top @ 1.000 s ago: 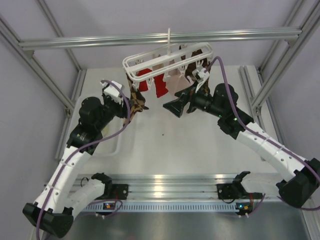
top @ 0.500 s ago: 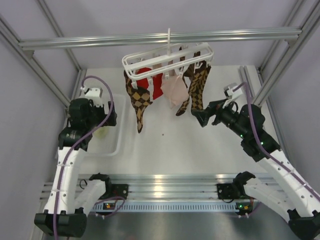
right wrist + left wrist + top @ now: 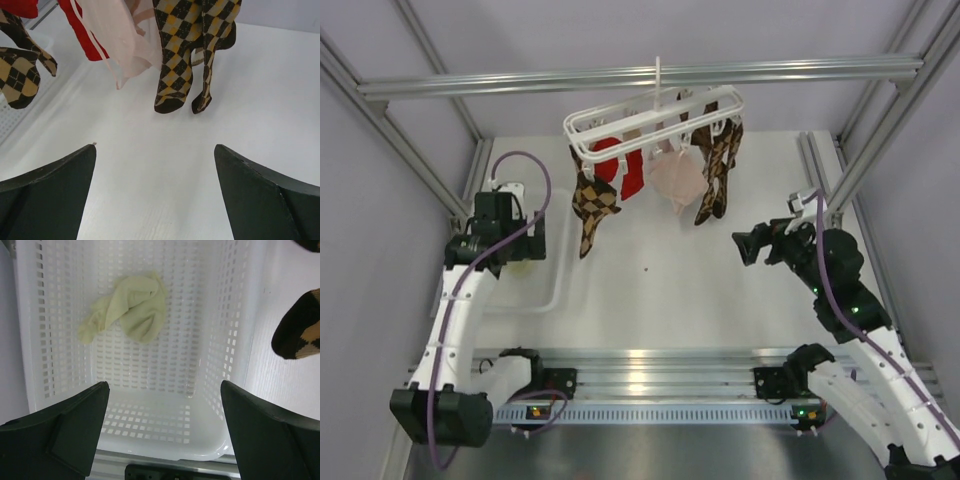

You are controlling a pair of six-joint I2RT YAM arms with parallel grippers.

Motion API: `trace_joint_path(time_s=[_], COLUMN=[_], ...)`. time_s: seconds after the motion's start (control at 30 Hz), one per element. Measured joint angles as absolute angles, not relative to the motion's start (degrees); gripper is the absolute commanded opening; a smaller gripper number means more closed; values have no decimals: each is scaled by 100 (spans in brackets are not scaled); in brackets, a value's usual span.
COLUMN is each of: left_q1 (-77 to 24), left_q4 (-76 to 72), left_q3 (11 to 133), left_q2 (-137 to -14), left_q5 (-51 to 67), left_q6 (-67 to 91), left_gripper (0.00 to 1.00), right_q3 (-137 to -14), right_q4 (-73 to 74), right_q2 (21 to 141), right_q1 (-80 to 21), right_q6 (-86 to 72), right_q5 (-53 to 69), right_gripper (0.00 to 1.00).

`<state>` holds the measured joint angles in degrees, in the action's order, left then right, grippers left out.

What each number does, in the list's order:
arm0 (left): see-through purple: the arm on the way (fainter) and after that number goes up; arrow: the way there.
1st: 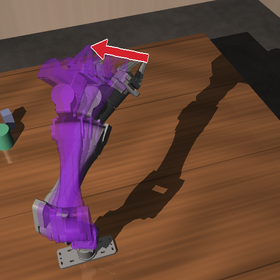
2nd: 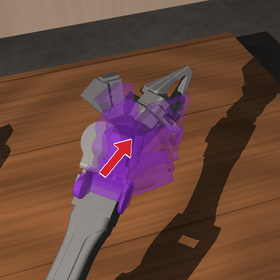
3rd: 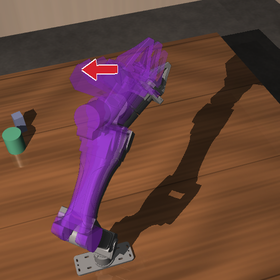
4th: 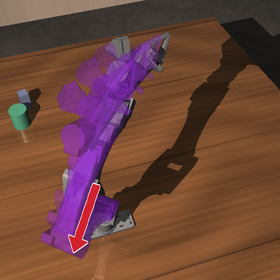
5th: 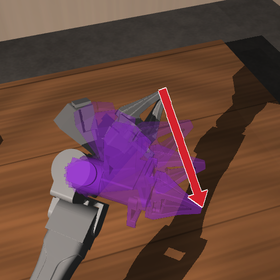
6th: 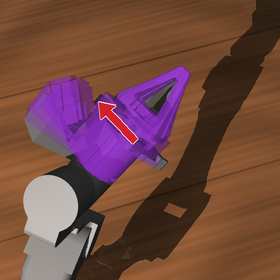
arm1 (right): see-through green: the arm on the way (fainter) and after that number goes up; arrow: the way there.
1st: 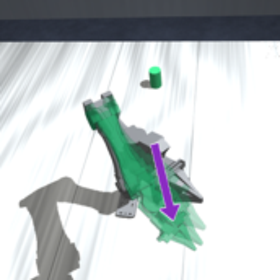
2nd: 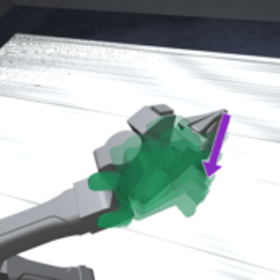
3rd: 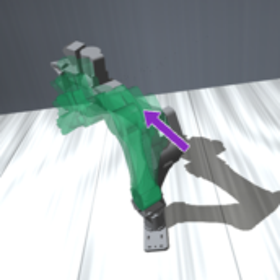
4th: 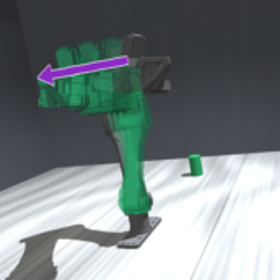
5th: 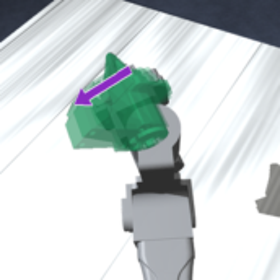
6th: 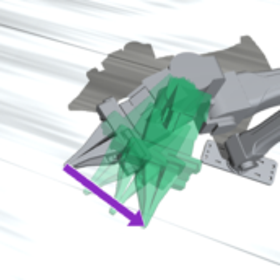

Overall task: Clip the socks to the hanger
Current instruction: Reset both arms

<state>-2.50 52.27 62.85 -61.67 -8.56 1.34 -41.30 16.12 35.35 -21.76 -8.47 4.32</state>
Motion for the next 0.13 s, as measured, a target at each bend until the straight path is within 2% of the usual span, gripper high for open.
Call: trace_joint_path(time_s=[0.13], left_q1=[-250], left_q4=[5116], left_q3=[6152], left_q2=[-5531], left_q5=[-895], left_q6=[134], left_gripper=[98], right_q3=[-4167], right_q4=[1619], right_q2=[3452], right_q1=[-2145], right_q6=[-432], right_q5=[434], right_gripper=[100])
